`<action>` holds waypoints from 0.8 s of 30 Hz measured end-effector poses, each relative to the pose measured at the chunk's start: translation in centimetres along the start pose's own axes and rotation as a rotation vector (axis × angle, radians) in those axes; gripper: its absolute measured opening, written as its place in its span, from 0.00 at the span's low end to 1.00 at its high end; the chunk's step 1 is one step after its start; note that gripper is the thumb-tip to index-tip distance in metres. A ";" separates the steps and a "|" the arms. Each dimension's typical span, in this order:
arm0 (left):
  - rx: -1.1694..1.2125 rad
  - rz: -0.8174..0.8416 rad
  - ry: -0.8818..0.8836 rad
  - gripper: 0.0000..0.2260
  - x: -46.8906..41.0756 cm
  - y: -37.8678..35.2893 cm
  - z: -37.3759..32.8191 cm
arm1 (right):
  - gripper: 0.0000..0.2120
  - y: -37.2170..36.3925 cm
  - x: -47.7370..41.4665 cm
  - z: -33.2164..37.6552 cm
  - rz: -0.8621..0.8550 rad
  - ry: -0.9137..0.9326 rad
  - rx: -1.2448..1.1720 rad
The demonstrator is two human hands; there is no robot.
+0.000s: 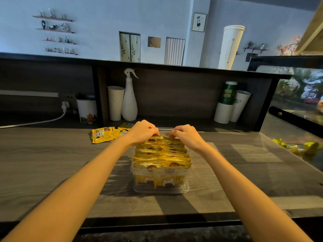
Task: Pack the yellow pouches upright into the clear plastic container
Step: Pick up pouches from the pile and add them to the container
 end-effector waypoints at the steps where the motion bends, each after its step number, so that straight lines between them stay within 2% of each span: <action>1: -0.002 0.009 -0.002 0.13 0.1 0.0 -0.1 | 0.13 0.0 0.0 0.1 0.016 -0.001 0.011; 21: -0.037 -0.005 0.018 0.13 0.4 -0.3 0.3 | 0.13 -0.1 0.2 0.4 -0.013 -0.034 0.040; 24: -0.039 -0.030 0.013 0.13 0.5 0.2 0.2 | 0.14 -0.1 0.1 0.7 -0.019 -0.017 0.104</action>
Point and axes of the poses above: each hand's wrist, its own x-axis away from the middle knuckle, its own y-axis out of the back of the hand, z = x × y, the point moved 4 cm from there along -x, towards the middle knuckle, and after that the axes turned 12 degrees about y, right-handed, at the moved point
